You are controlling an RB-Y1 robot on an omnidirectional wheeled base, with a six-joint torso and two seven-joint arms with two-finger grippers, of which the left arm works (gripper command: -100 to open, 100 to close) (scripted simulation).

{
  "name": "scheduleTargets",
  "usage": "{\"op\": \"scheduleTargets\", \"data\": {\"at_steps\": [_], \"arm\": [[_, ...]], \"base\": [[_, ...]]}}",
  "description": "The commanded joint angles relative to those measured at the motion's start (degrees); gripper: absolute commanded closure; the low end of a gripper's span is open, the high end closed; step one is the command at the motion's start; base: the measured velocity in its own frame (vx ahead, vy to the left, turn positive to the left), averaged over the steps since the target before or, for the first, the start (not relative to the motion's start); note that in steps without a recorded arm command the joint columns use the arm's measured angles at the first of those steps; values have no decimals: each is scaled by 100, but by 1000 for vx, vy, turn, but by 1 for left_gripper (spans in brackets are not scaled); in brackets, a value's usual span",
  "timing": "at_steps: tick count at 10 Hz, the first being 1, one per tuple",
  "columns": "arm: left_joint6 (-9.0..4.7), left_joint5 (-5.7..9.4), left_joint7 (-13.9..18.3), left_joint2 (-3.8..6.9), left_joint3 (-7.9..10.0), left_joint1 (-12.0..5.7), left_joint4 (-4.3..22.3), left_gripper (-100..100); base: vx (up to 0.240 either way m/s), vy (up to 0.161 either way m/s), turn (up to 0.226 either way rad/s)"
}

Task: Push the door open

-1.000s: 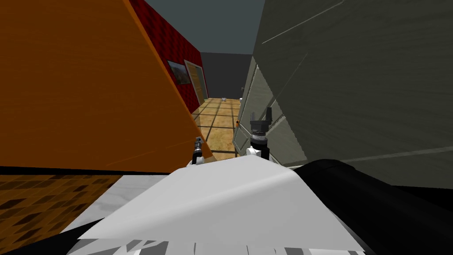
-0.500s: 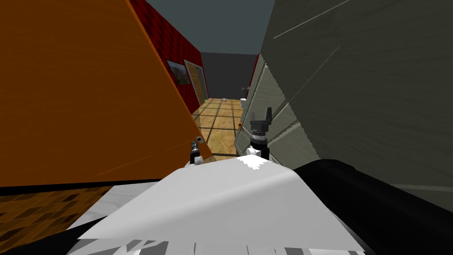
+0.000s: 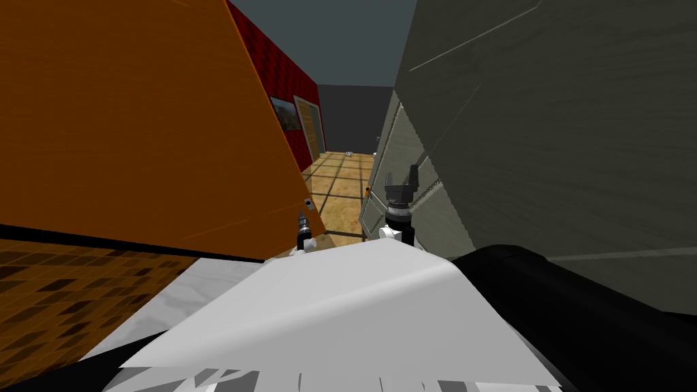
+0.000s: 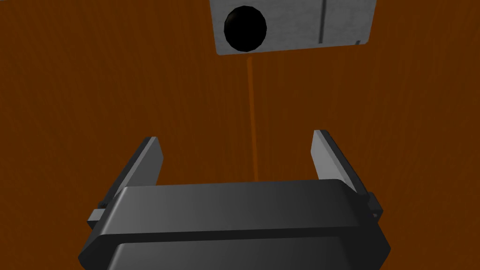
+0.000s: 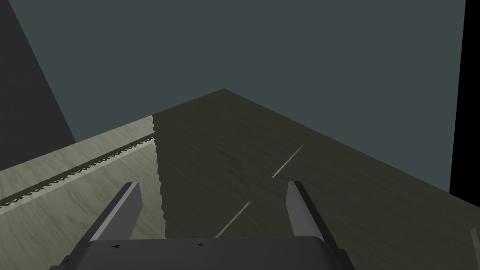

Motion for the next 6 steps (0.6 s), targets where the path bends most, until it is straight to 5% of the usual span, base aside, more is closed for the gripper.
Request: {"op": "scheduleTargets", "data": {"at_steps": [1, 3, 6], "arm": [[48, 16, -120, -224, 18, -45, -12, -100], [61, 22, -171, -385, 25, -61, -11, -100], [63, 24, -164, -105, 25, 14, -104, -100]], "base": [[-181, -82, 97], [-113, -64, 35], [77, 29, -12]]}}
